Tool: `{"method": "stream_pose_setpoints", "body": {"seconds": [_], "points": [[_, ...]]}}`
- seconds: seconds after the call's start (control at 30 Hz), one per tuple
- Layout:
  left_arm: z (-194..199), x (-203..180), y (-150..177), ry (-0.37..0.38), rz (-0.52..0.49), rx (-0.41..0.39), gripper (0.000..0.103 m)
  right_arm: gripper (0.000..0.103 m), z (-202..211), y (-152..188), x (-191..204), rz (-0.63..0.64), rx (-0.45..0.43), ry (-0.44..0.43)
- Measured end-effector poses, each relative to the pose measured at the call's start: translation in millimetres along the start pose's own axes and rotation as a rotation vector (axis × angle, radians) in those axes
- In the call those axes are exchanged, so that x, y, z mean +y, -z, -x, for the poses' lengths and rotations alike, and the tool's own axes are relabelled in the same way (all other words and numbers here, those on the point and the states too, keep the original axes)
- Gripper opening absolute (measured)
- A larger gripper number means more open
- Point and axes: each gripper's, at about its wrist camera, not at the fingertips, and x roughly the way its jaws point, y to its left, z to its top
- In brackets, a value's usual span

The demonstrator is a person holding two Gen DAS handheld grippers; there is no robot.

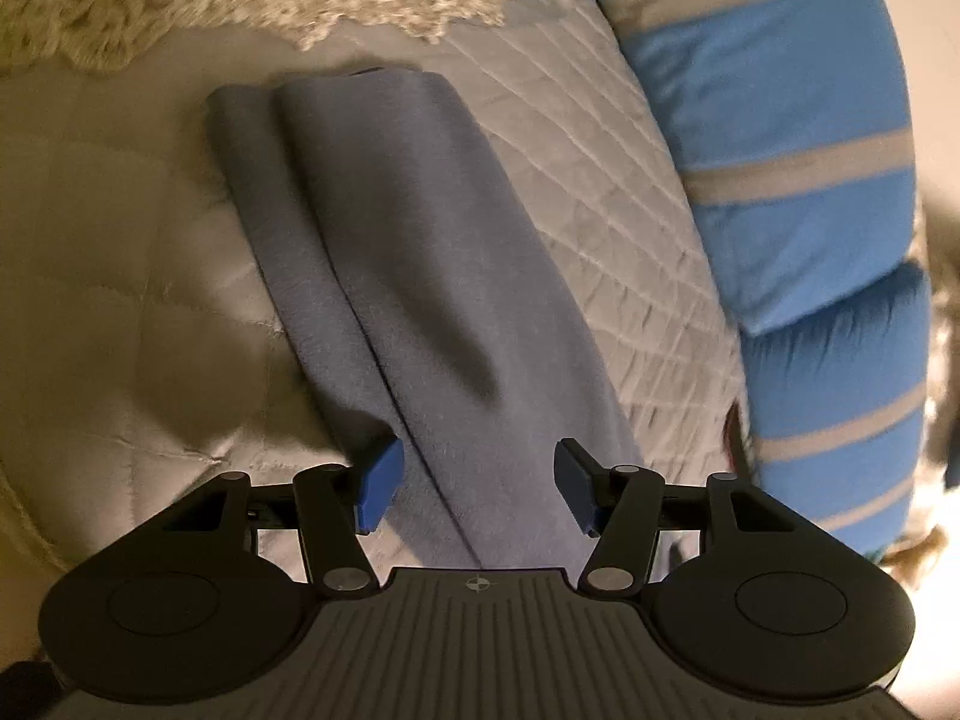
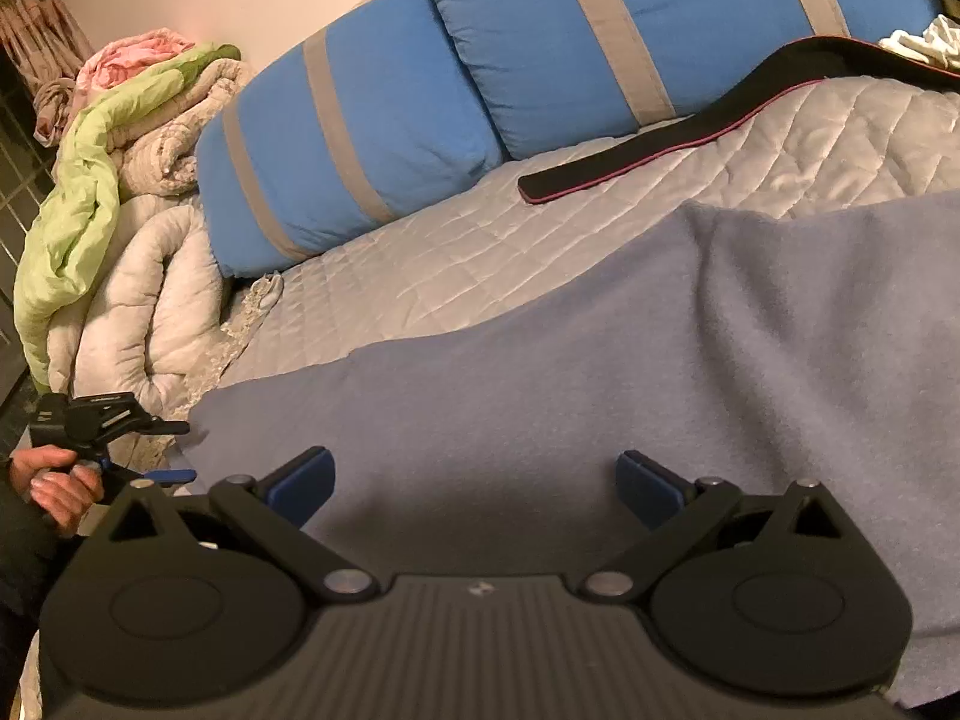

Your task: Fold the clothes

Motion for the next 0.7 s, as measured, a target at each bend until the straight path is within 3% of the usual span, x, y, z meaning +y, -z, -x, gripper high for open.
{"method": "stream_pose_setpoints", "body": {"seconds": [0.1, 0.13, 0.17, 0.2, 0.53, 0.7], "points": [[-2, 13, 1, 0.067, 0.079, -0.036, 0.051, 0.103, 1, 1, 1, 0.006, -0.003, -0.011], [-3, 15, 1, 0.075, 0.096, -0.037, 0.027, 0.103, 2, 1, 1, 0.005, -0.005, -0.013], [-3, 17, 1, 0.070, 0.105, -0.031, 0.010, 0.103, 2, 1, 1, 0.003, -0.006, -0.015], [-3, 18, 1, 0.066, 0.114, -0.024, 0.003, 0.103, 3, 1, 1, 0.002, -0.008, -0.017], [30, -7, 17, -0.061, 0.004, -0.074, 0.002, 0.103, 5, 1, 0, -0.009, -0.012, -0.032], [30, -3, 17, -0.138, 0.003, -0.061, 0.002, 0.103, 6, 1, 0, -0.003, -0.013, -0.036]]}}
